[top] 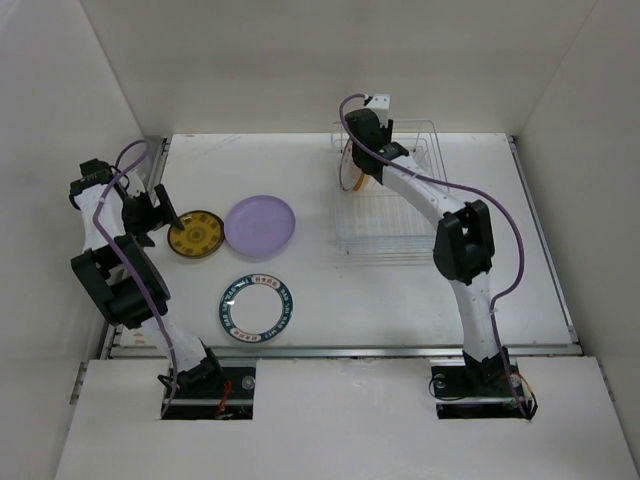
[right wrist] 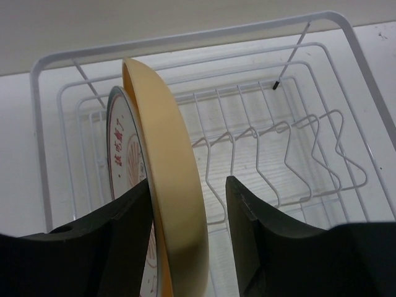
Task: Unload the plates from the dish rack
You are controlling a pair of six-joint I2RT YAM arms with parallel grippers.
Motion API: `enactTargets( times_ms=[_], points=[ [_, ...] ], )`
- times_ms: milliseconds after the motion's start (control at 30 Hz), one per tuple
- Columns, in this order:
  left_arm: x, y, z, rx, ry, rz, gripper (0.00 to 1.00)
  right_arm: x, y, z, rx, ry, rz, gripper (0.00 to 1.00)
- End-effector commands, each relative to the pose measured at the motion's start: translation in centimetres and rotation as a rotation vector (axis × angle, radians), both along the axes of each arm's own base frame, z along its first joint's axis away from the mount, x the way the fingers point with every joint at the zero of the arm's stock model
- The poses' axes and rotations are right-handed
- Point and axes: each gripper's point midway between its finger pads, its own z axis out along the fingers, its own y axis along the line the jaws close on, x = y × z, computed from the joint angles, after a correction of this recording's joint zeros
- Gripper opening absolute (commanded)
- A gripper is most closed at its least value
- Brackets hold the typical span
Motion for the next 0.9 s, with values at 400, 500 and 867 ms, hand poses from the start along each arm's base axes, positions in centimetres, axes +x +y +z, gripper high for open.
enactTargets(
  times_ms=[400, 500, 867],
  points=[
    [0.3, -1.5, 0.5, 0.018, -0.005, -0.053, 0.9, -1.7, -2.4, 6.6, 0.036, -0.094, -0.045, 0.81],
    [0.4, -1.6, 1.1, 0.014, -0.019, -0.056, 0.9, -1.9, -2.5, 6.8, 0.046, -0.098, -0.049, 0.82],
    [0.6, -1.5, 1.4, 0.022, -0.03, -0.065, 0.9, -1.6, -2.5, 4.6, 0.033, -0.069, -0.061, 0.76]
  ],
)
